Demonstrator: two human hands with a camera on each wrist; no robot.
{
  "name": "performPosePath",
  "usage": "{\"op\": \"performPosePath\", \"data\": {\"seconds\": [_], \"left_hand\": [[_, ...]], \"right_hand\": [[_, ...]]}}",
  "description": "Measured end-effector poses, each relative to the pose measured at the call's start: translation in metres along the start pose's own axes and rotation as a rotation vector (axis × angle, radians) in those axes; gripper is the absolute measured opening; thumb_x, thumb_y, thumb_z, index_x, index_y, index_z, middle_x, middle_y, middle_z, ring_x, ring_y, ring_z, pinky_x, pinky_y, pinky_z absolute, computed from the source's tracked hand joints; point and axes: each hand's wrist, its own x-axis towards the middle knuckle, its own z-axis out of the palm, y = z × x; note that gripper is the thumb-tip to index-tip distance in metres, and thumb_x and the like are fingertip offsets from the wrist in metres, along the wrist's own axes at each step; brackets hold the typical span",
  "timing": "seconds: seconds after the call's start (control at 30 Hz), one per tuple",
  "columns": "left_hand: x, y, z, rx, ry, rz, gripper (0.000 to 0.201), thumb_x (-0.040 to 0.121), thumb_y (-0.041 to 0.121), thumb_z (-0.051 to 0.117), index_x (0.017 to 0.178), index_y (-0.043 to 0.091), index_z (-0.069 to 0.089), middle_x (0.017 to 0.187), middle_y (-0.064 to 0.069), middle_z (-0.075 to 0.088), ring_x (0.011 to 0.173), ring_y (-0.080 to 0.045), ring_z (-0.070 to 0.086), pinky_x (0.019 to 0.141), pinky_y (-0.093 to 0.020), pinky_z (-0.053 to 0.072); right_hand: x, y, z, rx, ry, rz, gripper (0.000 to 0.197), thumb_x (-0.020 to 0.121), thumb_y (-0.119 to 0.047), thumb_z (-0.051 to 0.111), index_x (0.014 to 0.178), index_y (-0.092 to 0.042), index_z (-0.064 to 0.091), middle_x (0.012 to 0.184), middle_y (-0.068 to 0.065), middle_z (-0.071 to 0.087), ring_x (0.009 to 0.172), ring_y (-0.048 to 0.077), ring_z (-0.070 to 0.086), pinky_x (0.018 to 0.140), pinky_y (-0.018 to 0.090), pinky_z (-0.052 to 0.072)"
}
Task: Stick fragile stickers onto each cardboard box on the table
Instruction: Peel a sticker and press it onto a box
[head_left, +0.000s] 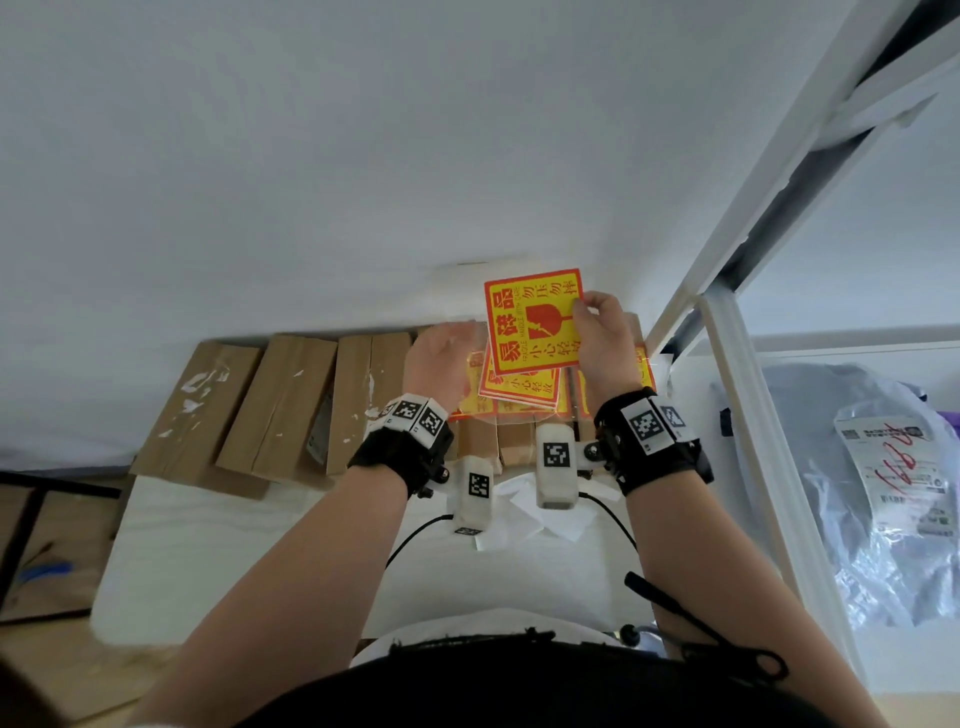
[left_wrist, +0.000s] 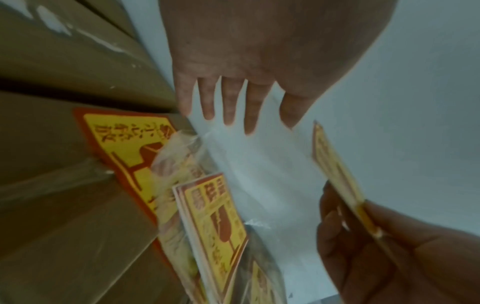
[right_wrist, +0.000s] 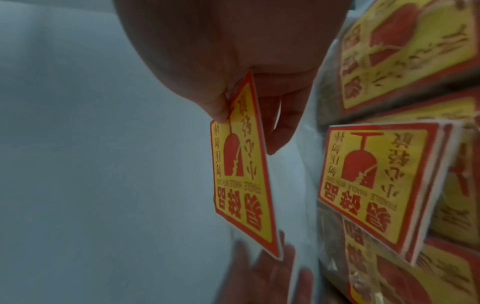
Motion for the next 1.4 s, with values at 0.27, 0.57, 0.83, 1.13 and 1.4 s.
{"op": "performPosePath", "data": {"seconds": [0.27, 0.57, 0.83, 1.13, 1.4], "left_hand": [[-0.022, 0.012, -0.013, -0.089, -0.300, 0.000, 0.012, 0.093, 0.021, 0.066, 0.094, 0.011, 0.072, 0.084, -0.003, 0.076, 0.072, -0.011, 0.069, 0.071, -0.028, 0.054], [-0.030, 0.012, -0.023, -0.168, -0.199, 0.031, 0.020, 0.096, 0.027, 0.063, 0.082, 0.013, 0.068, 0.071, 0.000, 0.071, 0.057, -0.014, 0.063, 0.054, -0.025, 0.047], [-0.034, 0.016, -0.027, -0.205, -0.216, 0.046, 0.013, 0.100, 0.016, 0.056, 0.094, 0.012, 0.067, 0.076, 0.003, 0.073, 0.062, -0.013, 0.068, 0.065, -0.032, 0.054], [-0.037, 0.016, -0.025, -0.166, -0.203, 0.054, 0.011, 0.099, 0.011, 0.056, 0.100, 0.010, 0.067, 0.078, 0.003, 0.074, 0.063, -0.010, 0.069, 0.061, -0.027, 0.055], [-0.041, 0.018, -0.026, -0.050, -0.200, 0.103, 0.012, 0.097, 0.006, 0.057, 0.100, 0.004, 0.068, 0.076, 0.000, 0.072, 0.061, -0.009, 0.065, 0.060, -0.025, 0.051]], "right_hand": [[-0.001, 0.006, 0.004, -0.025, 0.081, -0.011, 0.007, 0.102, -0.031, 0.045, 0.097, -0.029, 0.049, 0.107, 0.008, 0.068, 0.099, 0.033, 0.068, 0.085, 0.057, 0.055], [-0.009, 0.008, 0.011, -0.555, -0.123, -0.484, 0.021, 0.090, -0.027, 0.067, 0.110, -0.027, 0.071, 0.128, -0.007, 0.060, 0.118, 0.011, 0.056, 0.098, 0.037, 0.048], [-0.023, 0.007, 0.025, -0.395, -0.332, -0.387, 0.013, 0.087, -0.013, 0.071, 0.095, -0.018, 0.078, 0.087, -0.008, 0.076, 0.085, 0.003, 0.070, 0.080, 0.024, 0.055], [-0.024, 0.006, 0.023, -0.409, -0.331, -0.385, 0.011, 0.087, -0.015, 0.071, 0.095, -0.019, 0.078, 0.087, -0.008, 0.076, 0.086, 0.003, 0.071, 0.083, 0.027, 0.057], [-0.028, 0.004, 0.023, -0.323, -0.340, -0.315, 0.019, 0.085, -0.014, 0.075, 0.079, -0.031, 0.073, 0.078, -0.011, 0.074, 0.076, 0.003, 0.071, 0.077, 0.023, 0.057]]}}
